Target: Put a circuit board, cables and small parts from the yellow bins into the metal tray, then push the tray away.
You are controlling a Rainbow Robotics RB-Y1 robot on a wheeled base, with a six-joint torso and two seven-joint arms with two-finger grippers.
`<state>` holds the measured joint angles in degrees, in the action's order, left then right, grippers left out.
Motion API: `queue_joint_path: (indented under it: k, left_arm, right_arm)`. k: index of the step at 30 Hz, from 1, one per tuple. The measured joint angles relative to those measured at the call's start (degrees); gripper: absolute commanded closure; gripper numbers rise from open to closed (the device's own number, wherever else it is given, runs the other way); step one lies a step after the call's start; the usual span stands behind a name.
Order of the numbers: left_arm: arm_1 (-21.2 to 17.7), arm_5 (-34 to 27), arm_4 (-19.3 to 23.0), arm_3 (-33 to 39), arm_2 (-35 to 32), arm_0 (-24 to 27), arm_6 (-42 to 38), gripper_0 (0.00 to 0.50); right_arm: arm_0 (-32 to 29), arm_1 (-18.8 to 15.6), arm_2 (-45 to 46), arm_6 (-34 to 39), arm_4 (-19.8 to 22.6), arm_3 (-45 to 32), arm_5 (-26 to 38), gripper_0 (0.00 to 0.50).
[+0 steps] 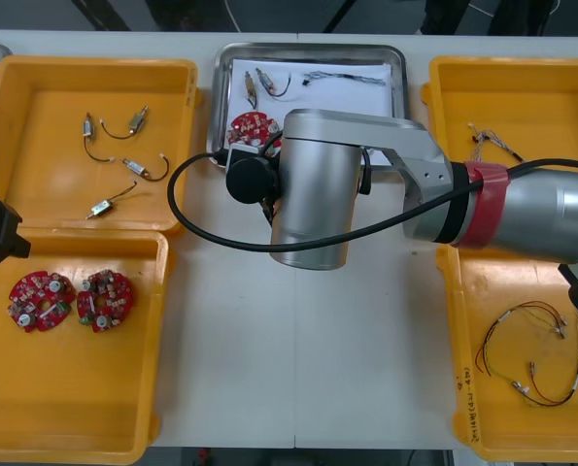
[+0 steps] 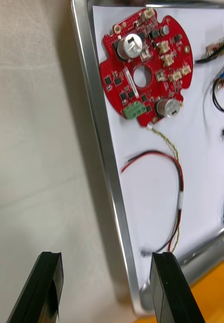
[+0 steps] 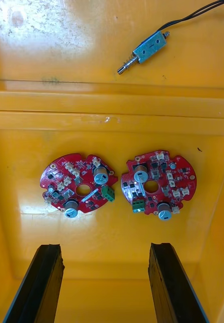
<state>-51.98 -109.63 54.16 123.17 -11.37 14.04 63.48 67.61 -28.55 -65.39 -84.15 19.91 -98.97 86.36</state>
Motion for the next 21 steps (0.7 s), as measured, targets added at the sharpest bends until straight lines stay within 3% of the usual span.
queue_joint_path:
  k: [12,21]
  left_arm:
    - [0.0,0.0,0.0,0.0,0.0,0.0,0.0,0.0]
    - [0.0,0.0,0.0,0.0,0.0,0.0,0.0,0.0]
  right_arm:
    - [-14.4,0.0,19.6,0.0,0.1,-19.5,22.3,0.0]
    - [-22.3,0.0,33.2,0.0,6.2,-29.2,23.4,0.0]
